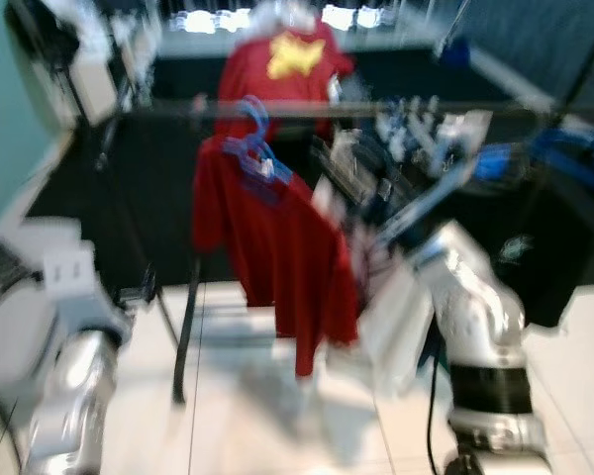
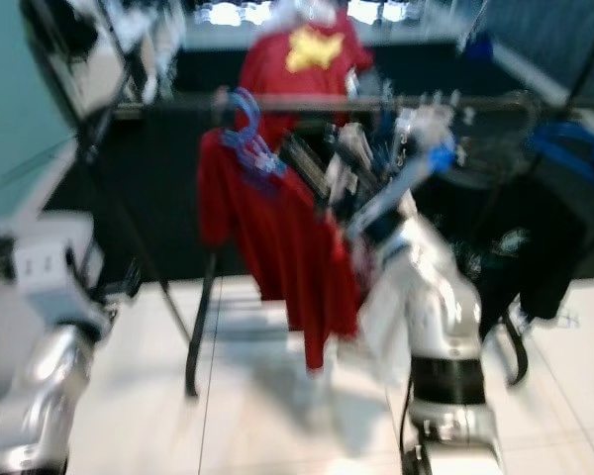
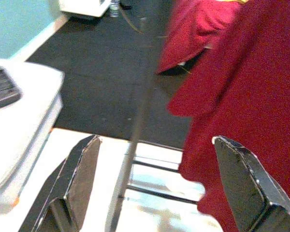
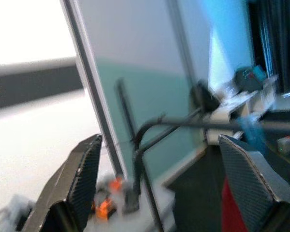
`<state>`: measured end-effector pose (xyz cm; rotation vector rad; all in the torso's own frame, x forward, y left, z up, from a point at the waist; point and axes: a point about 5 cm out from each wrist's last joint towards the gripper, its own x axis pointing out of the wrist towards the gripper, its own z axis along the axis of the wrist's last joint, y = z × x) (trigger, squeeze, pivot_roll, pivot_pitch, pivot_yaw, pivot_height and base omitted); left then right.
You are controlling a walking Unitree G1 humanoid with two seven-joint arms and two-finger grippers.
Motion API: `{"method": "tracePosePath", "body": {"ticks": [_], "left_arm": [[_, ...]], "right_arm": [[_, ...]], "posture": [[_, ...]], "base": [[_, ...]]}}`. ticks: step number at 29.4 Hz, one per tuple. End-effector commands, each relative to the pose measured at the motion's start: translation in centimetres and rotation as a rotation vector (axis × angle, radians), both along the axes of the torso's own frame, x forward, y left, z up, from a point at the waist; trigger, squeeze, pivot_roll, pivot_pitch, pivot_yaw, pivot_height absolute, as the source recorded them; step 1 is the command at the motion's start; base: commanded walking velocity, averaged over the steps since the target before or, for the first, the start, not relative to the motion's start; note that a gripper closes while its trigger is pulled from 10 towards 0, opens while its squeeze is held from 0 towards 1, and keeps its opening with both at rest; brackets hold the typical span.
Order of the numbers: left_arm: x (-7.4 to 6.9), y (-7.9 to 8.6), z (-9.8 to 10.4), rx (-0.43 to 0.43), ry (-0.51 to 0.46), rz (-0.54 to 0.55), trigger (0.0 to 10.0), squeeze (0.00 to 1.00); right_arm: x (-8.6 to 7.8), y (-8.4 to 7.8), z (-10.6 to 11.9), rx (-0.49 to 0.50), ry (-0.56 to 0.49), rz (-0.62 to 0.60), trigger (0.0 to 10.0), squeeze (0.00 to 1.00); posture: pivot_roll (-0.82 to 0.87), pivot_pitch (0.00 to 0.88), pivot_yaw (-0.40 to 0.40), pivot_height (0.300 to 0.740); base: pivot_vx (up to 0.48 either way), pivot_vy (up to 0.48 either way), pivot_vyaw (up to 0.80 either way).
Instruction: Hang hanger
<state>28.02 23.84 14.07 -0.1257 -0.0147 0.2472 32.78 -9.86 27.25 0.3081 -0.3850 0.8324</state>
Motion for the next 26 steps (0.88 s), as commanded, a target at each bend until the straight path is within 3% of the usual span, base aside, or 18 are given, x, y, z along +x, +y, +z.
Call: {"method": "tracePosePath", "body": {"ticks": [1, 6, 14, 21, 22, 26], "left_arm": [[-0.1, -0.2, -0.7, 0.004, 0.031, 0.005, 10.0, 0.00], [-0.2, -0.7, -0.7, 0.012, 0.038, -0.017, 10.0, 0.00], [-0.2, -0.9, -0.8, 0.034, 0.047, -0.020, 10.0, 0.00], [-0.1, -0.8, -1.0, 0.022, 0.056, -0.007, 10.0, 0.00], [0.0, -0.8, -0.9, 0.026, 0.054, -0.014, 10.0, 0.00], [0.0, -1.0, -0.9, 0.039, 0.052, -0.021, 10.0, 0.00]], "right_arm": [[0.5, -0.2, -0.9, -0.056, 0.014, -0.036, 10.0, 0.00], [1.9, 0.3, -3.1, -0.207, 0.029, -0.109, 10.0, 0.00], [2.3, 0.4, -3.4, -0.252, 0.029, -0.127, 10.0, 0.00], [2.4, -0.1, -4.4, -0.295, 0.050, -0.173, 10.0, 0.00], [2.7, -0.5, -5.9, -0.378, 0.064, -0.219, 10.0, 0.00], [3.1, -1.0, -8.3, -0.459, 0.138, -0.269, 10.0, 0.00]], "posture": [[-0.08, 0.109, -0.006, 0.740], [-0.07, 0.113, -0.013, 0.740], [-0.07, 0.117, -0.014, 0.740], [-0.07, 0.122, -0.009, 0.740], [-0.06, 0.125, -0.010, 0.740], [-0.06, 0.127, -0.010, 0.740]], "base": [[0.000, 0.000, 0.00], [0.000, -0.148, 0.00], [0.000, -0.472, 0.00], [0.000, 0.000, 0.00], [0.000, 0.000, 0.00], [0.000, 0.000, 0.00]]}}
